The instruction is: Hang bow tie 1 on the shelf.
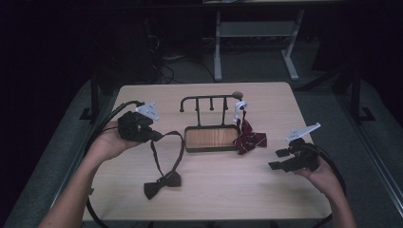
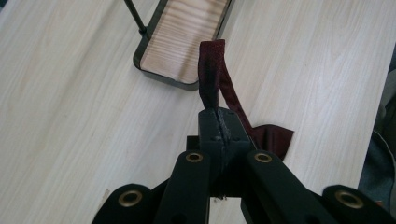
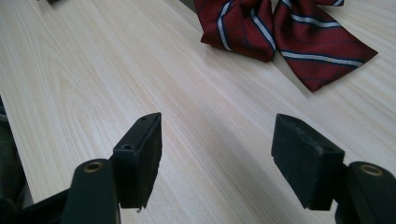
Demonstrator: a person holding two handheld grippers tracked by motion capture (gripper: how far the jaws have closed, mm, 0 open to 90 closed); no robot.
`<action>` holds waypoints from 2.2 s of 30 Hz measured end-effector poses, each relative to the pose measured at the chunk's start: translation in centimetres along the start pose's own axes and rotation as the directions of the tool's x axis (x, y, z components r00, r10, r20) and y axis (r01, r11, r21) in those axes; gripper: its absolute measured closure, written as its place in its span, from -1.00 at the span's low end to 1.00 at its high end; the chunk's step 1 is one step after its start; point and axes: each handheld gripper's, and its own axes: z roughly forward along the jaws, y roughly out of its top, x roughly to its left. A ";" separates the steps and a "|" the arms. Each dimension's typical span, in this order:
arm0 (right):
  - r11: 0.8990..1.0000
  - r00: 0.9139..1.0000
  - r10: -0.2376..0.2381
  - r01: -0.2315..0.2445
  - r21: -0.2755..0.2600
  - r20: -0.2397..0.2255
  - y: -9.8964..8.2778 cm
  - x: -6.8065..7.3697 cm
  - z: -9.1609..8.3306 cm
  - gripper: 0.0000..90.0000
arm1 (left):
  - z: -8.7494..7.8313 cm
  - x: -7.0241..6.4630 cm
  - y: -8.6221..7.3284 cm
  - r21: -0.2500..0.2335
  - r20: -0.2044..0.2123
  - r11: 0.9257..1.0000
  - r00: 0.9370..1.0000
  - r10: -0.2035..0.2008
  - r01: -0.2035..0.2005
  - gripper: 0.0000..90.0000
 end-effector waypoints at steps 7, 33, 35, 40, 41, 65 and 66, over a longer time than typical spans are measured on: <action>1.000 1.000 0.003 -0.003 -0.001 0.003 0.0 -0.2 -0.1 -0.26 | -0.4 0.1 0.4 -0.008 -0.007 1.000 1.000 -0.003 0.003 1.00; 1.000 1.000 -0.012 0.012 -0.002 -0.002 -0.1 0.1 -0.2 -0.27 | -1.7 1.8 2.9 0.017 -0.038 1.000 0.999 0.006 -0.006 1.00; 1.000 1.000 -0.011 0.011 -0.004 -0.002 -0.1 0.1 -0.3 -0.27 | -1.7 1.9 3.2 0.017 -0.040 1.000 0.999 0.005 -0.004 1.00; 1.000 1.000 -0.007 0.006 -0.004 -0.006 -0.1 0.0 -0.3 -0.27 | -1.7 2.0 3.6 0.011 -0.044 1.000 0.999 0.002 -0.001 1.00; 1.000 1.000 -0.011 0.011 -0.005 -0.007 -0.1 -0.1 -0.2 -0.27 | -1.7 2.1 3.7 0.017 -0.044 1.000 0.999 0.006 -0.006 1.00; 1.000 1.000 -0.021 0.021 0.002 -0.007 0.0 0.0 -0.1 -0.27 | -2.1 3.8 5.3 0.017 -0.062 1.000 0.998 -0.001 0.002 1.00; 1.000 1.000 -0.018 0.018 0.004 -0.008 0.0 0.0 -0.1 -0.27 | -2.1 3.9 5.4 0.014 -0.064 1.000 0.998 -0.008 0.009 1.00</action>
